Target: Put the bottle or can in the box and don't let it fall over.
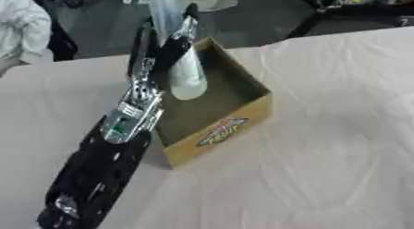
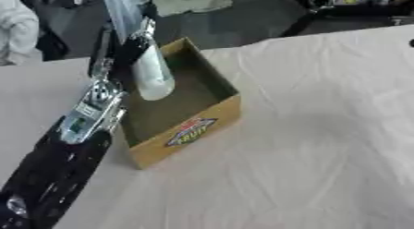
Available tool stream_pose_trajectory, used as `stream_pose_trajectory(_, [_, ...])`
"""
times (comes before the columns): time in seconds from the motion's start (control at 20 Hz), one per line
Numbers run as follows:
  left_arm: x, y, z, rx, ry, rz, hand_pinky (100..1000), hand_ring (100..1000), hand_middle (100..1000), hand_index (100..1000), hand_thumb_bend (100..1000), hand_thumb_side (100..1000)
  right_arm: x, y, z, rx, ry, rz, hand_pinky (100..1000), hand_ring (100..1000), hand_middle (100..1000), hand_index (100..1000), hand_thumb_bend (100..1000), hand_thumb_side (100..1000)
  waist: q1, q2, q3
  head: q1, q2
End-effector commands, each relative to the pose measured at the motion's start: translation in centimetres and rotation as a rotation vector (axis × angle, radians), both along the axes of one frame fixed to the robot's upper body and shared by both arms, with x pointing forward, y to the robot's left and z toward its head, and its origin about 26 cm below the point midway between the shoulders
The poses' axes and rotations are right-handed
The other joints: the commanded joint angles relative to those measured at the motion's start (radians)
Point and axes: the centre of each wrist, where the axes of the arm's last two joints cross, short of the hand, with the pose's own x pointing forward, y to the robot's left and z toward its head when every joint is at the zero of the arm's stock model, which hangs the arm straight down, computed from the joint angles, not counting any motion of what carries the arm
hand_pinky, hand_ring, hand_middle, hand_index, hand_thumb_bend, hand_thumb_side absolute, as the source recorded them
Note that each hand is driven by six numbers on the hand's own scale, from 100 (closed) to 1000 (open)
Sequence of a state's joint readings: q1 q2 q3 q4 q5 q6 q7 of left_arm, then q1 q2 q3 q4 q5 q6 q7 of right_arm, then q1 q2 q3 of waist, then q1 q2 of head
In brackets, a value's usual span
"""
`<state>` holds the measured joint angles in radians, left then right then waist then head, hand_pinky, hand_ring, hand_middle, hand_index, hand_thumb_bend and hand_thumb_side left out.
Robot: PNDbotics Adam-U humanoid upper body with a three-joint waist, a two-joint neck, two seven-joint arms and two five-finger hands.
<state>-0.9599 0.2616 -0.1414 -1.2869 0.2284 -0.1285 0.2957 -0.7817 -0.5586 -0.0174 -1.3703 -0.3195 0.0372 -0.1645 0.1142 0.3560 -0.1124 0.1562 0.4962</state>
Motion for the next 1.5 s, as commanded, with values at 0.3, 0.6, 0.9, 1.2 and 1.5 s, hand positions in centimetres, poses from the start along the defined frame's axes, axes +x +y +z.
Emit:
stream_pose_trajectory(0.3, [0.7, 0.4, -1.1, 0.125, -0.032, -0.001, 643, 506, 476, 392, 311, 330, -0.3, -0.2, 1.0, -0.012, -0.029, -0.006, 871, 744, 784, 846, 100, 772, -0.004, -0.013, 0.001, -0.005, -0.013])
stream_pose_trajectory(0.6, [1.1, 1.3, -3.0, 0.221, 0.006, 0.013, 781, 694, 656, 596, 397, 400, -0.3, -0.5, 0.8, -0.006, -0.026, -0.014, 871, 744, 784, 846, 100, 772, -0.008, -0.017, 0.01, -0.009, -0.01])
stream_pose_trajectory(0.9, [1.1, 2.4, -4.8, 0.276, 0.072, 0.027, 826, 766, 737, 664, 464, 464, -0.4, -0.8, 0.6, 0.0, -0.024, -0.02, 871, 745, 784, 846, 100, 771, -0.014, -0.025, 0.021, -0.017, -0.008])
stream_pose_trajectory(1.2, [1.2, 3.2, -5.4, 0.382, 0.144, 0.023, 919, 855, 841, 776, 560, 546, -0.4, -1.0, 0.5, 0.006, -0.021, -0.023, 871, 745, 785, 846, 100, 770, -0.021, -0.033, 0.028, -0.02, -0.006])
stream_pose_trajectory(1.5, [0.9, 4.2, -4.8, 0.457, 0.165, 0.03, 938, 886, 862, 828, 621, 594, -0.5, -1.2, 0.3, 0.008, -0.016, -0.028, 871, 745, 785, 846, 100, 770, -0.023, -0.041, 0.038, -0.023, -0.006])
